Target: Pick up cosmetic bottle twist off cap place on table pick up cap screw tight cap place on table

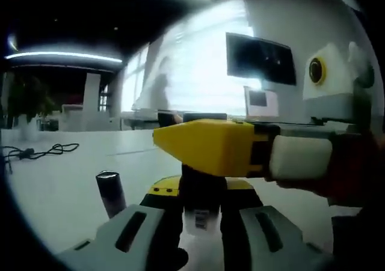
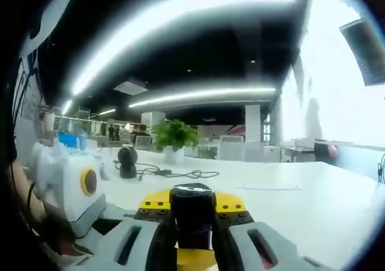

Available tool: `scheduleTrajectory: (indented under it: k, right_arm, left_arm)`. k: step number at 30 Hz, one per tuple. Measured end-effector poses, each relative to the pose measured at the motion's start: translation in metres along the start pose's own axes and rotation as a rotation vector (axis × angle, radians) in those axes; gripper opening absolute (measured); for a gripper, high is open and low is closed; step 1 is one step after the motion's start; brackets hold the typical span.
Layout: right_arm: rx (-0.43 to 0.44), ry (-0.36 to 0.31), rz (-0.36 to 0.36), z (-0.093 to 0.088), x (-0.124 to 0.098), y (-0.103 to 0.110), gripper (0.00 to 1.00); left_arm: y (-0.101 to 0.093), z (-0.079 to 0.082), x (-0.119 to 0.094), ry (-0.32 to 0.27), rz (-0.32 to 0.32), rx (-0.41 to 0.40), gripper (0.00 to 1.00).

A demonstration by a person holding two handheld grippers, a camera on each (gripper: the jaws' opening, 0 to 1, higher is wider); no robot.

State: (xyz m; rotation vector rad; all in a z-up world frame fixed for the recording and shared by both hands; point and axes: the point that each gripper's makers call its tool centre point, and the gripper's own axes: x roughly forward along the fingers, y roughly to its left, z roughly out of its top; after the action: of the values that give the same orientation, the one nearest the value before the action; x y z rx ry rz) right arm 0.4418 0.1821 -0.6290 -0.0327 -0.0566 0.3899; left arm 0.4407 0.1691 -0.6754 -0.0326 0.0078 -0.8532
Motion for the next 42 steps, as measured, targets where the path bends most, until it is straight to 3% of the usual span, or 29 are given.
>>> scheduleTrajectory:
  k: [7, 11, 20, 30, 33, 36, 38, 40, 41, 42]
  right_arm:
    - [0.021, 0.032, 0.051, -0.018, -0.001, 0.001, 0.16]
    - [0.018, 0.047, 0.039, -0.027, -0.002, 0.001, 0.16]
    - [0.036, 0.04, 0.066, -0.027, -0.004, 0.003, 0.16]
    - [0.047, 0.053, 0.022, -0.027, -0.005, 0.007, 0.16]
    - [0.021, 0.073, 0.049, -0.029, -0.006, 0.008, 0.17]
    - [0.134, 0.031, 0.145, -0.015, -0.008, 0.008, 0.32]
    - [0.125, 0.036, 0.243, -0.011, -0.012, 0.007, 0.32]
    - [0.121, 0.004, 0.412, -0.003, -0.02, 0.012, 0.31]
    - [0.207, 0.019, 0.529, -0.001, -0.028, 0.017, 0.32]
    - [0.217, 0.017, 0.599, 0.001, -0.033, 0.019, 0.33]
  left_arm:
    - [-0.002, -0.017, 0.0, 0.028, -0.084, 0.013, 0.13]
    - [-0.004, -0.027, 0.001, 0.058, -0.081, 0.012, 0.14]
    - [-0.008, -0.024, 0.002, 0.017, -0.126, -0.034, 0.15]
    - [-0.009, -0.024, 0.006, 0.011, -0.106, 0.017, 0.16]
    - [-0.011, -0.024, 0.006, 0.007, -0.121, 0.008, 0.16]
    - [-0.016, -0.024, 0.005, 0.018, -0.174, 0.01, 0.16]
    - [-0.022, -0.024, 0.002, 0.027, -0.237, -0.003, 0.16]
    - [-0.027, -0.024, -0.002, 0.026, -0.3, -0.011, 0.16]
    - [-0.032, -0.024, -0.006, 0.022, -0.349, -0.011, 0.16]
    - [-0.036, -0.024, -0.009, 0.018, -0.385, -0.008, 0.16]
